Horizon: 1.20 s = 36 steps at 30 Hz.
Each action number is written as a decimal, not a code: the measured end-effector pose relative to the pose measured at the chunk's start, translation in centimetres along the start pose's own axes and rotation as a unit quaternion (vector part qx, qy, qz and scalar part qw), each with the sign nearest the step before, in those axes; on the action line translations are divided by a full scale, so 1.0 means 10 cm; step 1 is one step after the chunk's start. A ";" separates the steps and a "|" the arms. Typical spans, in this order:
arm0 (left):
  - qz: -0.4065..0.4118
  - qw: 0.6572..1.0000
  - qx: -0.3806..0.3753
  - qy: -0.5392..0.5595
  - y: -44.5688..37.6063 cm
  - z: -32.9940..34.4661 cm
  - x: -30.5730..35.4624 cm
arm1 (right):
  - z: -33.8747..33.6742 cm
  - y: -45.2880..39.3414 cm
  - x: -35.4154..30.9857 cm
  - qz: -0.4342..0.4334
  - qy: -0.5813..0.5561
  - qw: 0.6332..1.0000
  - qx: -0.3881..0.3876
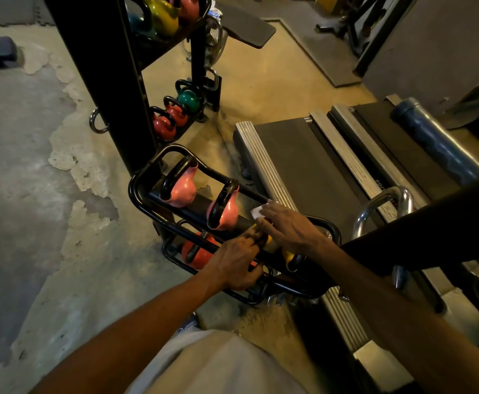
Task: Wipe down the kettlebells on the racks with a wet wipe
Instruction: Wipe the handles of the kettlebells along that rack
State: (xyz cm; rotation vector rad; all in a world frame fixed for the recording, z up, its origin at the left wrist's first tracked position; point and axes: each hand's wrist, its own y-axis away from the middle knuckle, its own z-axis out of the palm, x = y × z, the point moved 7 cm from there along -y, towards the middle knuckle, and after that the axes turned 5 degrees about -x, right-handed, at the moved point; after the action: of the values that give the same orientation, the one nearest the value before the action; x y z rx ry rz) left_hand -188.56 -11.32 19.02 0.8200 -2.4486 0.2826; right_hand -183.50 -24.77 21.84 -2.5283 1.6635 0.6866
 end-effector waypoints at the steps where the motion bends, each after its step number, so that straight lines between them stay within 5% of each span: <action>1: 0.004 1.000 -0.001 -0.001 0.00 0.01 -0.01 | 0.02 0.02 -0.05 -0.023 0.008 1.000 0.002; 4: 0.014 1.000 -0.017 -0.009 0.00 0.06 -0.03 | 0.04 0.05 -0.09 -0.051 0.045 0.998 0.005; 9: 0.005 1.000 -0.005 -0.008 -0.01 -0.02 -0.03 | -0.03 -0.01 -0.01 0.056 0.003 0.996 0.073; 14: 0.013 0.999 -0.021 -0.021 0.00 0.01 -0.02 | 0.06 0.12 -0.08 0.021 -0.078 0.995 0.054; 18: 0.003 1.000 -0.017 -0.008 -0.01 -0.03 0.03 | 0.24 0.26 0.05 0.165 -0.194 0.966 0.048; 21: -0.003 0.999 -0.033 0.000 -0.05 -0.09 0.04 | 0.41 0.23 -0.03 0.249 -0.358 0.895 0.096; 25: 0.006 0.999 -0.044 0.003 -0.08 -0.17 0.05 | 0.44 0.17 -0.04 0.303 -0.651 0.660 0.222; 28: 0.032 0.997 -0.062 0.022 -0.14 -0.18 0.01 | 0.37 0.20 0.03 0.288 -0.754 0.543 0.232; 31: 0.056 0.995 -0.083 0.024 -0.21 -0.20 -0.06 | 0.36 0.28 0.11 0.303 -0.778 0.514 0.197; 36: 0.103 0.989 -0.106 0.005 -0.29 -0.29 -0.16 | 0.40 0.32 0.18 0.337 -0.753 0.535 0.180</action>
State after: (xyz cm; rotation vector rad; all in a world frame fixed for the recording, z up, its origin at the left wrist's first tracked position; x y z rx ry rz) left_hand -184.56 -11.80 20.63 0.4750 -2.5042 0.0977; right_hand -187.08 -26.57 18.17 -0.2064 1.4280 1.5616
